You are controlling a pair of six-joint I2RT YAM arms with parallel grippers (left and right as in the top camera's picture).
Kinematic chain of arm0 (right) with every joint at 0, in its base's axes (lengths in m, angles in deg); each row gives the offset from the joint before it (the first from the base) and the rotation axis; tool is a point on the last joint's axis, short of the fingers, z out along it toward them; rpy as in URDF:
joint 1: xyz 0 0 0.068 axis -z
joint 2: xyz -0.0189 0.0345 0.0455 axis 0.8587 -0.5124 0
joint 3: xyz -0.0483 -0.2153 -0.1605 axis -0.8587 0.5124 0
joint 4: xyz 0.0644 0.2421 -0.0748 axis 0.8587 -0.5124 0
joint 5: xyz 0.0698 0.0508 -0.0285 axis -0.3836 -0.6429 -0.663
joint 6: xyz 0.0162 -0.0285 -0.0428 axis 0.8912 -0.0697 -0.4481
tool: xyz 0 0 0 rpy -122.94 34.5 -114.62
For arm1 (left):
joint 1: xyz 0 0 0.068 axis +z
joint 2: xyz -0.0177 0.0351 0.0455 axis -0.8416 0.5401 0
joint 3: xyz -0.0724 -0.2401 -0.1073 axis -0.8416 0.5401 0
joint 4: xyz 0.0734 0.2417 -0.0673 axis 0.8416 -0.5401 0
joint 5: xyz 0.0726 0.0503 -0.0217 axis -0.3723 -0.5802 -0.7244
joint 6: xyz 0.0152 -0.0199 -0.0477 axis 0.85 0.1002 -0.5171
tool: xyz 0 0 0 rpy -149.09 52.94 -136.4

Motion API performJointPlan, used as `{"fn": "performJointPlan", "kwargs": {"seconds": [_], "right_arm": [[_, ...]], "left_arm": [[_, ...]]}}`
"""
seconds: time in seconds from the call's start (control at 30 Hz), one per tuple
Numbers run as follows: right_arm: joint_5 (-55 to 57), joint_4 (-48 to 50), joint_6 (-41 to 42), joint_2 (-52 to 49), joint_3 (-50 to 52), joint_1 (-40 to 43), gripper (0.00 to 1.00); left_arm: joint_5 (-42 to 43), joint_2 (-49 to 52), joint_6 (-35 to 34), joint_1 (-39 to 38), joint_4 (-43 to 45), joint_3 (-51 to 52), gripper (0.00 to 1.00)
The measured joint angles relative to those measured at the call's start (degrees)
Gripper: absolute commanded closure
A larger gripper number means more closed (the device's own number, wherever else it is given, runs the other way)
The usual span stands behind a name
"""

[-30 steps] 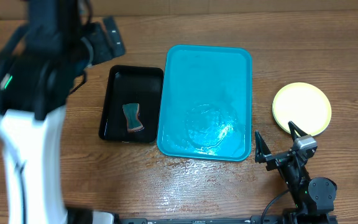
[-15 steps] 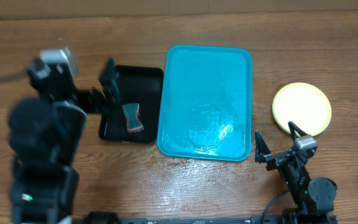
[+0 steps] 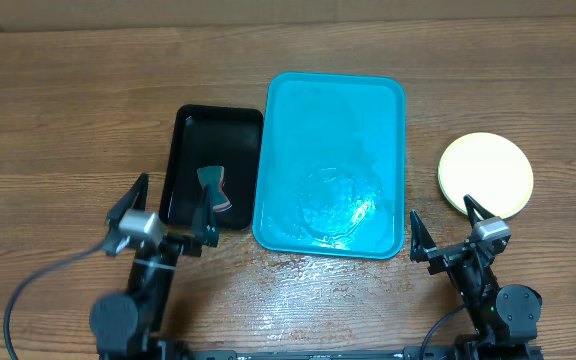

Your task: Clean dirty plates on tray and stack at the side

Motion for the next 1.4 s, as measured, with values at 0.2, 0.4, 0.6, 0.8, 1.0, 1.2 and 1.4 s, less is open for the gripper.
{"fn": "performJointPlan", "kwargs": {"seconds": [0.2,0.4,0.6,0.8,1.0,1.2,1.4], "right_arm": [[0.0,0.04,-0.02,0.0,0.0,0.0,0.0],[0.0,0.07,-0.02,0.0,0.0,0.02,0.0],[-0.02,0.04,0.0,0.0,0.0,0.02,0.0],[0.0,0.07,-0.04,0.0,0.0,0.0,0.0],[-0.02,0.04,-0.02,0.0,0.0,0.0,0.0],[0.0,0.02,-0.02,0.0,0.0,0.0,0.0],[-0.02,0.04,0.0,0.0,0.0,0.0,0.0]], "left_arm": [[0.0,-12.31,-0.5,2.89,1.29,6.49,0.0],[0.0,-14.27,-0.59,3.02,1.09,11.43,0.0],[0.0,-14.32,-0.59,3.02,-5.75,12.37,0.0],[0.0,-14.29,-0.59,3.02,-12.98,12.37,0.0],[0.0,-14.21,-0.61,3.02,-16.98,12.37,0.0],[0.0,-14.21,-0.61,3.02,-16.98,12.37,0.0],[-0.02,-14.21,-0.61,3.02,-16.98,12.37,0.0]]}}
